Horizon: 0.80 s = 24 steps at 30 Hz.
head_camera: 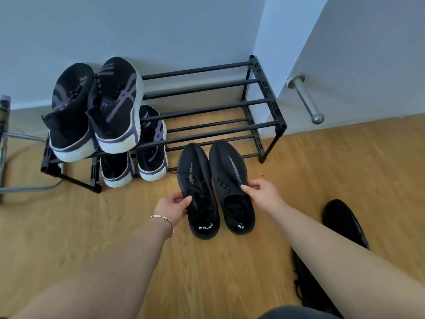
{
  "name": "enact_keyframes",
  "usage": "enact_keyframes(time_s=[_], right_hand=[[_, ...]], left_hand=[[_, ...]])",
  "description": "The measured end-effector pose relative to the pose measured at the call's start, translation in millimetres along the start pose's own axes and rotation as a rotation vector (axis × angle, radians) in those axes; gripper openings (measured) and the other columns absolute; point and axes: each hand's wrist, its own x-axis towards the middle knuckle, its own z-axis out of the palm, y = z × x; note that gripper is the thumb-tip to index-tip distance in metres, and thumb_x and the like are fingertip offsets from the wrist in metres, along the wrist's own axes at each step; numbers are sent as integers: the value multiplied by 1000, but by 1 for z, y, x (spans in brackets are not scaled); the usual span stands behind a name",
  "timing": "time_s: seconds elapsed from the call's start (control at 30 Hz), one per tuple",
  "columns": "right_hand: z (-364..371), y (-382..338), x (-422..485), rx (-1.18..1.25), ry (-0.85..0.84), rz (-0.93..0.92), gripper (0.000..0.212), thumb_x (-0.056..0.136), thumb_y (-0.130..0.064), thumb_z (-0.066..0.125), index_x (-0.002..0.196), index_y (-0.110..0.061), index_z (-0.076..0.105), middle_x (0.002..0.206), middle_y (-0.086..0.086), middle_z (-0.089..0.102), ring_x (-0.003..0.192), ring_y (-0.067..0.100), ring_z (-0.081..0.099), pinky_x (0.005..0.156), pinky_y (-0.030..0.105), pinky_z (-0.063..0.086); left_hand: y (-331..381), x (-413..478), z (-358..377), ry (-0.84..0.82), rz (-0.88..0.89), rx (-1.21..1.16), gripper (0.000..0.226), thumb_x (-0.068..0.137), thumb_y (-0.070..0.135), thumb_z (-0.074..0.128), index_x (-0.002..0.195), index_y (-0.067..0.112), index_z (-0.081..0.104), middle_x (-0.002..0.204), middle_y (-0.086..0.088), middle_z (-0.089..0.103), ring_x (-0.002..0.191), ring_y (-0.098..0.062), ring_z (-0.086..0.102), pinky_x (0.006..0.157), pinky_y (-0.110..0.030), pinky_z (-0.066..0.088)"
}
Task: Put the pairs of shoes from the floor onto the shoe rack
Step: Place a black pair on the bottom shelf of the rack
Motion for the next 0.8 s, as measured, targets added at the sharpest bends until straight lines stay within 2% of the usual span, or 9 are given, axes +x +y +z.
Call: enact_keyframes(time_s=[0.1, 0.2, 0.27, 0.37, 0.47, 0.53, 0.63, 0.8], right_hand=[[2, -18, 23, -47, 33, -1, 44, 92, -33, 71, 127, -7, 64, 117, 8, 70, 106, 26, 66, 90, 33, 51], [1, -21, 39, -64, 48, 14, 39, 93, -33, 69, 123, -8, 66, 110, 6, 70, 100, 25, 65, 86, 33, 50], [1, -16, 45, -73, 50, 3, 38, 94, -32, 69, 123, -8, 67, 110, 6, 70, 100, 24, 65, 87, 34, 51], [-2, -8, 46, -45, 18, -5, 43, 95, -28, 67, 132, -7, 61, 121, 8, 69, 111, 26, 65, 101, 40, 52], [-8, 0, 39, -54, -39, -6, 49, 97, -25, 64, 142, -8, 54, 138, 10, 63, 125, 27, 59, 110, 43, 47], [-12, 6, 31, -78, -85, 1, 52, 98, -24, 63, 146, -9, 50, 144, 9, 58, 130, 27, 56, 111, 42, 45], [-13, 20, 16, -91, -155, 50, 58, 96, -30, 66, 147, -11, 47, 145, 9, 56, 128, 26, 57, 108, 44, 49], [-9, 43, -1, -7, -238, 109, 64, 92, -25, 72, 148, -9, 44, 140, 11, 56, 112, 19, 57, 94, 34, 55]], left_hand=[[24, 14, 1, -7, 1, 44, 28, 94, 12, 66, 121, 3, 64, 99, -6, 72, 96, -24, 70, 86, -33, 57], [33, 28, 6, -1, 5, 64, 18, 95, 13, 65, 113, 11, 66, 90, 0, 70, 91, -22, 69, 84, -31, 56], [32, 38, 12, 23, 16, 82, 27, 95, 14, 66, 121, 7, 67, 96, -3, 71, 94, -23, 70, 88, -34, 58], [26, 44, 19, 42, 19, 83, 36, 96, 17, 64, 131, 8, 63, 107, -3, 71, 103, -25, 70, 97, -41, 57], [16, 34, 19, -5, 29, 155, 35, 97, 26, 59, 132, 26, 62, 112, 5, 71, 100, -21, 67, 98, -43, 56], [5, 21, 16, -8, -3, 175, 42, 96, 30, 59, 138, 31, 56, 126, 5, 67, 102, -20, 64, 98, -43, 56], [-17, 2, 13, -17, -74, 169, 59, 95, 35, 64, 149, 21, 44, 135, -1, 59, 113, -20, 61, 97, -41, 57], [-44, -10, 29, -77, -148, 32, 74, 87, 41, 72, 150, 17, 42, 127, -2, 64, 114, -21, 66, 96, -40, 58]])
